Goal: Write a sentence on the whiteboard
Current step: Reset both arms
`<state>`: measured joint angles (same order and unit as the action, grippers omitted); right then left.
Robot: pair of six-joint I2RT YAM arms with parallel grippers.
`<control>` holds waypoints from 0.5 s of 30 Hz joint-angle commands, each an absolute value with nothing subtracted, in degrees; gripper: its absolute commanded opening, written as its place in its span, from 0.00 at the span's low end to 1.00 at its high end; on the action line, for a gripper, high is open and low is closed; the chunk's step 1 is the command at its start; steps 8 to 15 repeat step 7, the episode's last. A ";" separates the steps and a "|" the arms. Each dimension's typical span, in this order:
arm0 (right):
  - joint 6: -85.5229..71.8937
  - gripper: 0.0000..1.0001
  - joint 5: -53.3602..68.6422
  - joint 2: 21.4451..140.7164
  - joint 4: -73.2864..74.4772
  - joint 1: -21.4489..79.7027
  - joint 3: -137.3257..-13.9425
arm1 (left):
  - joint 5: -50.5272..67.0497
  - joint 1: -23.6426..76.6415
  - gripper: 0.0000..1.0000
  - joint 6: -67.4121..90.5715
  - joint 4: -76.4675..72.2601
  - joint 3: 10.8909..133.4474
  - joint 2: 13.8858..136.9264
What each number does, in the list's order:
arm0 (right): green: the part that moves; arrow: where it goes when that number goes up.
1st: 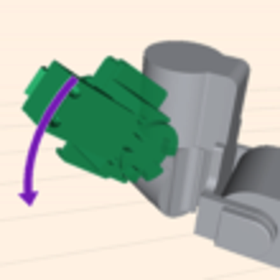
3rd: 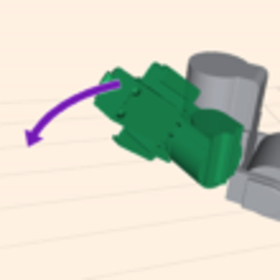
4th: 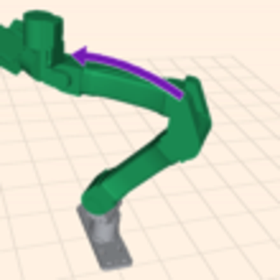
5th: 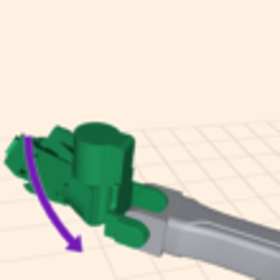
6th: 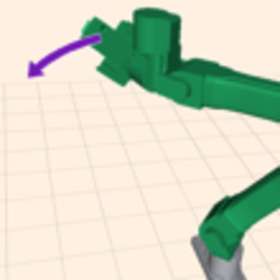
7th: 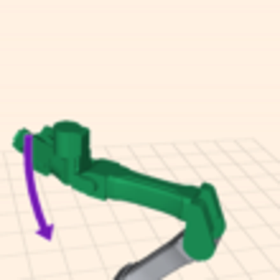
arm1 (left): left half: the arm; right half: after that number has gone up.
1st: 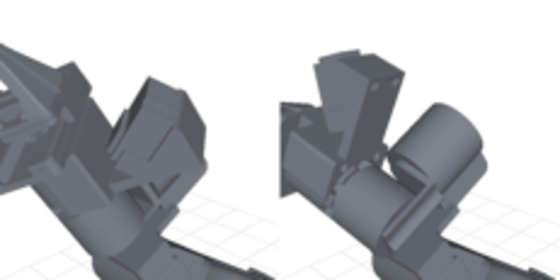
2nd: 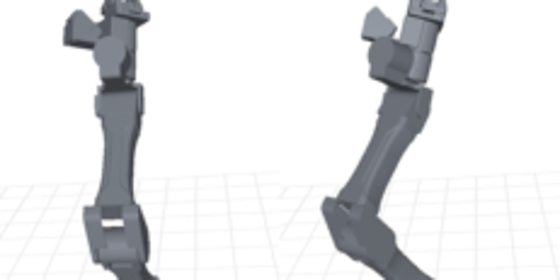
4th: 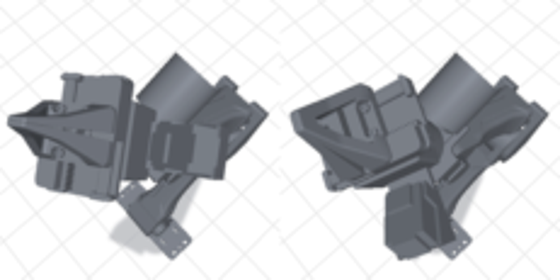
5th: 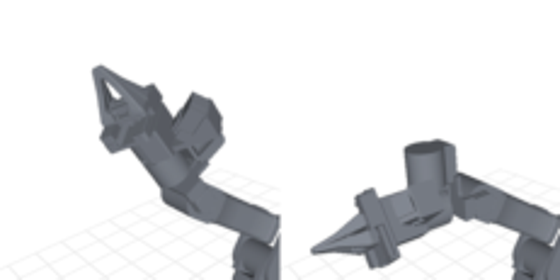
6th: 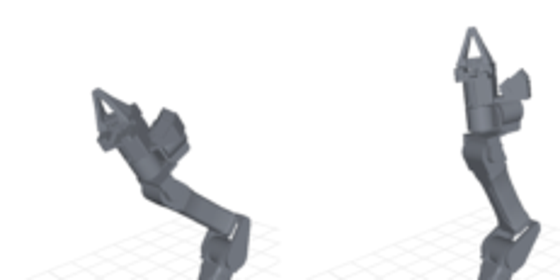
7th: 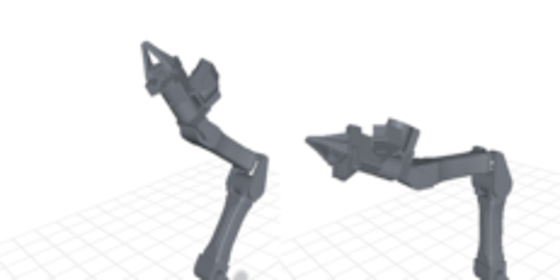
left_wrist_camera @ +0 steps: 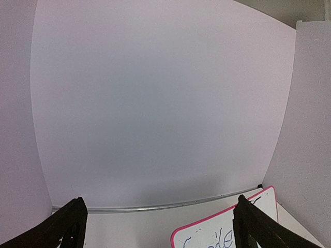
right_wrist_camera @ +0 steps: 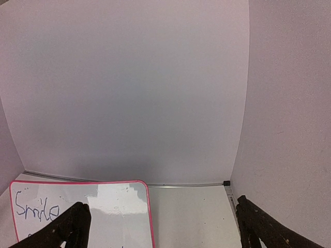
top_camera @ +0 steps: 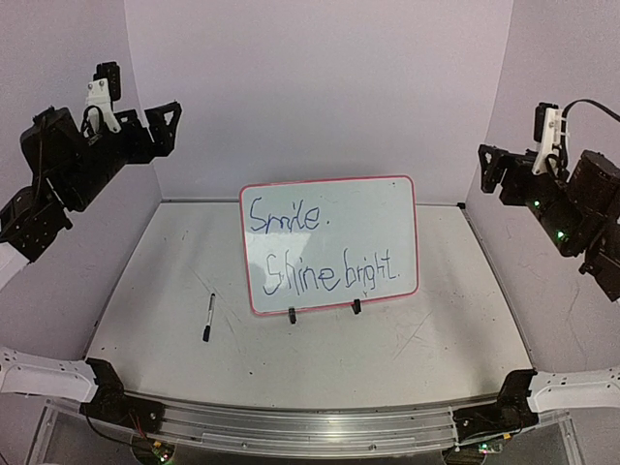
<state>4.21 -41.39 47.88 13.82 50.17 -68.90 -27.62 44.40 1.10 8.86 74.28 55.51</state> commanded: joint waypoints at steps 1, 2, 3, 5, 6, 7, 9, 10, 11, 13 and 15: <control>5.71 0.98 -42.18 48.08 11.15 50.32 -69.93 | -24.91 44.32 0.99 -1.77 6.32 76.57 53.98; 5.71 0.98 -42.44 48.03 10.70 50.29 -69.78 | -24.53 44.30 0.99 -1.76 6.19 76.34 53.67; 5.54 0.98 -42.65 47.80 10.37 50.33 -69.45 | -24.11 44.29 0.99 -1.84 6.20 76.08 53.61; 6.09 0.98 -39.86 46.40 7.86 50.33 -66.24 | -23.91 44.29 0.99 -1.85 6.24 75.39 53.18; 5.25 0.98 -38.38 45.86 6.02 50.32 -65.29 | -23.91 44.25 0.99 -1.62 6.26 74.97 52.80; 4.86 0.98 -37.84 45.90 5.83 50.28 -65.53 | -23.91 44.32 0.99 -1.59 6.20 74.77 52.48; 4.86 0.98 -37.84 45.90 5.83 50.28 -65.53 | -23.91 44.32 0.99 -1.59 6.20 74.77 52.48; 4.86 0.98 -37.84 45.90 5.83 50.28 -65.53 | -23.91 44.32 0.99 -1.59 6.20 74.77 52.48; 4.86 0.98 -37.84 45.90 5.83 50.28 -65.53 | -23.91 44.32 0.99 -1.59 6.20 74.77 52.48; 4.86 0.98 -37.84 45.90 5.83 50.28 -65.53 | -23.91 44.32 0.99 -1.59 6.20 74.77 52.48; 4.86 0.98 -37.84 45.90 5.83 50.28 -65.53 | -23.91 44.32 0.99 -1.59 6.20 74.77 52.48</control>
